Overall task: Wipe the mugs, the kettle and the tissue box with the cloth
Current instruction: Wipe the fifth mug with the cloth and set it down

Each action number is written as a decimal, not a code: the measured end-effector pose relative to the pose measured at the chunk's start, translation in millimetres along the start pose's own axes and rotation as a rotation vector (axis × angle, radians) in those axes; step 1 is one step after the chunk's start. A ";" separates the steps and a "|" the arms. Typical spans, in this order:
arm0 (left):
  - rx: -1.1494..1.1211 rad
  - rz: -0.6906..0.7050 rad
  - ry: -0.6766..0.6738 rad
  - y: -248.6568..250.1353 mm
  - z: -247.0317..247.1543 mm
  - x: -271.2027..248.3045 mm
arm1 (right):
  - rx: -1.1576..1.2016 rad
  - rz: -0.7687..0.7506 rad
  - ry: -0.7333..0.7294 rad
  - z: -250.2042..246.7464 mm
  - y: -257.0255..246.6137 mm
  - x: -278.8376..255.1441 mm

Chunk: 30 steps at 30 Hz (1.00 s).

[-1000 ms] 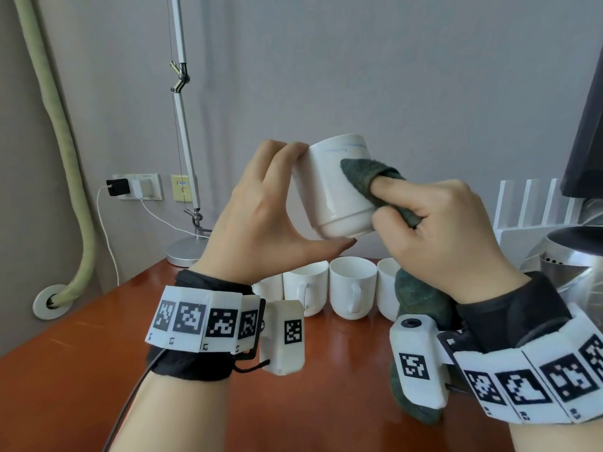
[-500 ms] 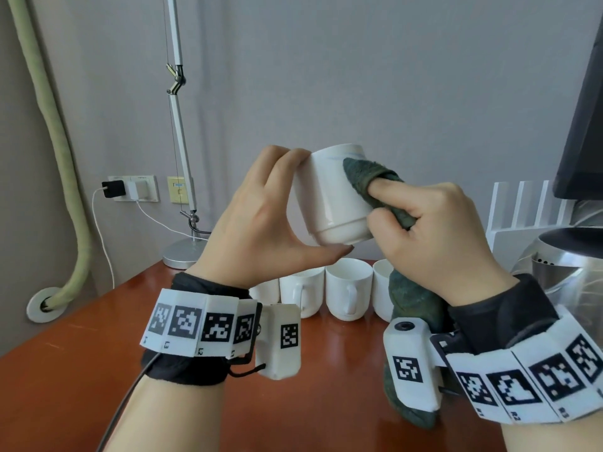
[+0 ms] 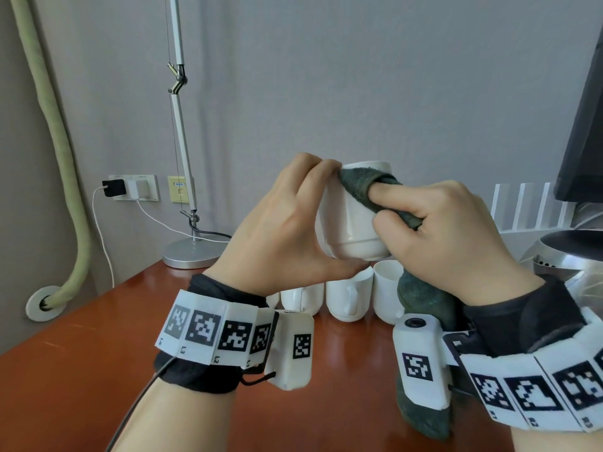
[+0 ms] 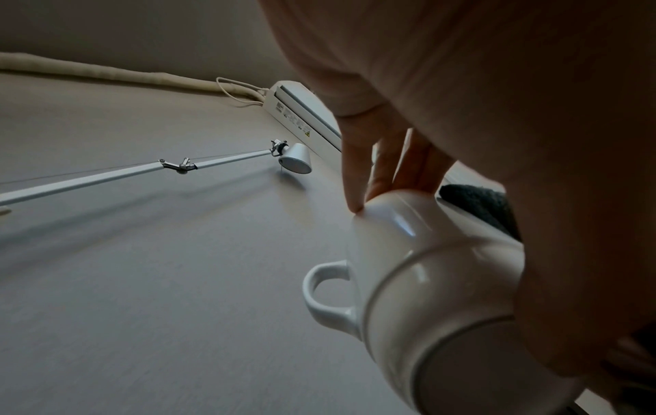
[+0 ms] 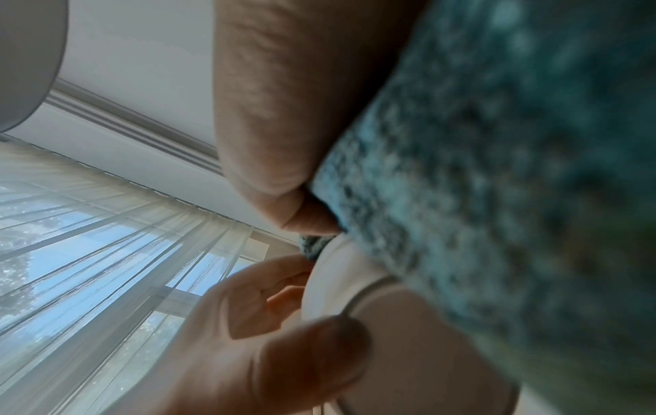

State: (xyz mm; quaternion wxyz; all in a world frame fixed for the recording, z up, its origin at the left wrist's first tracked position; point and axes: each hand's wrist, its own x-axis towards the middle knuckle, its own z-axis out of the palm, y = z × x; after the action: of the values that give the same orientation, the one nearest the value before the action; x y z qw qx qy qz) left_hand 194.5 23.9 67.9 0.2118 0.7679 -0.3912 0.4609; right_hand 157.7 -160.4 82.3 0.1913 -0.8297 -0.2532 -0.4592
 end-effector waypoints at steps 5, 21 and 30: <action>0.014 -0.006 0.014 -4.6 -1.5 -0.7 | -0.065 0.073 0.051 -0.1 -0.7 1.7; -0.011 -0.038 0.023 -5.2 -4.3 -0.4 | 0.008 0.053 0.050 2.7 1.5 0.9; -0.063 -0.106 0.087 -12.8 -12.4 -2.7 | 0.308 0.003 -0.040 1.8 8.2 -2.4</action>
State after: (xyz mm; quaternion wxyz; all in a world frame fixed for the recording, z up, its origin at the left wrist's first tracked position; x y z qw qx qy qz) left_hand 197.2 41.2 72.0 0.2770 0.7598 -0.3546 0.4694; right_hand 162.7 -166.5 78.7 0.3121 -0.7999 -0.3230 -0.3980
